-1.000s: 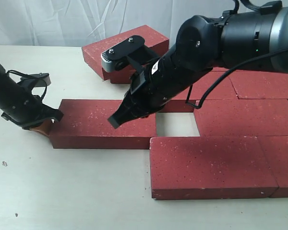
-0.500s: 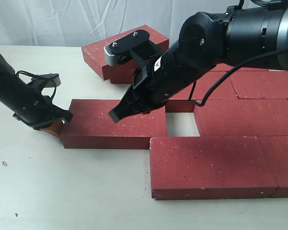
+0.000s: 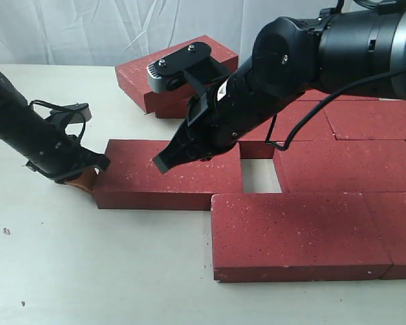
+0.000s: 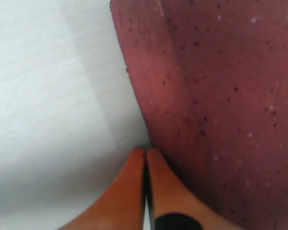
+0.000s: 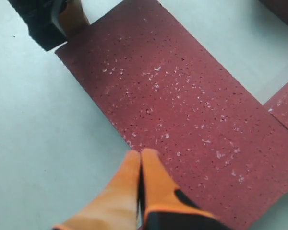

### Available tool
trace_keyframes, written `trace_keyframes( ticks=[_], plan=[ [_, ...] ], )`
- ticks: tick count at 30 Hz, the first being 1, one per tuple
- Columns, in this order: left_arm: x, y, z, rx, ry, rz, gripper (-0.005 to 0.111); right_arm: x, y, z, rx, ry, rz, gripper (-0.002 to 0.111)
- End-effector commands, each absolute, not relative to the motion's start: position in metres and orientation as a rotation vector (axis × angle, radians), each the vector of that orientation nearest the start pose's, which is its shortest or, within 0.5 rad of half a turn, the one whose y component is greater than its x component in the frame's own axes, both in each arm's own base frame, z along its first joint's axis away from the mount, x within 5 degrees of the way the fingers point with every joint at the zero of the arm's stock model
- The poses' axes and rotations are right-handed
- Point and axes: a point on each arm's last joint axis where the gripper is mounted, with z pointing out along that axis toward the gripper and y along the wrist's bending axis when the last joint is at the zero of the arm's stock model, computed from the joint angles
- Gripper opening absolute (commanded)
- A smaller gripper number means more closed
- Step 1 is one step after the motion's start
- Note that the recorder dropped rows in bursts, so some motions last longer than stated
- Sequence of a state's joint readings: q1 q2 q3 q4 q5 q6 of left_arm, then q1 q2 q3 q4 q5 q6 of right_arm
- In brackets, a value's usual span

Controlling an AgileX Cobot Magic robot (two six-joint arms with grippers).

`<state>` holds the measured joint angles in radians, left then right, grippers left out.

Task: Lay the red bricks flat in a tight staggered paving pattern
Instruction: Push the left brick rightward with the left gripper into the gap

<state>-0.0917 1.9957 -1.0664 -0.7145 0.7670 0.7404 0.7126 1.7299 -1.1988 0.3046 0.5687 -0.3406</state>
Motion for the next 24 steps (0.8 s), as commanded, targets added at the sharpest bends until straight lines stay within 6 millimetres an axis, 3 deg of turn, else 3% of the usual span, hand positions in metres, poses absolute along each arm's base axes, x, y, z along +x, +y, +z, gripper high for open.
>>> trace_keyframes(
  ticks=[1, 11, 24],
  plan=[
    [0.336, -0.085, 0.109, 0.433, 2.904, -0.732, 0.000, 0.271, 0.250, 0.238, -1.053, 2.357, 0.436, -0.001],
    [0.330, -0.120, 0.109, 0.540, 2.864, -0.711, 0.000, 0.271, 0.250, 0.238, -1.054, 2.359, 0.437, -0.001],
    [0.327, -0.143, 0.110, 0.539, 2.828, -0.730, 0.000, 0.270, 0.250, 0.238, -1.050, 2.368, 0.444, -0.001]
  ],
)
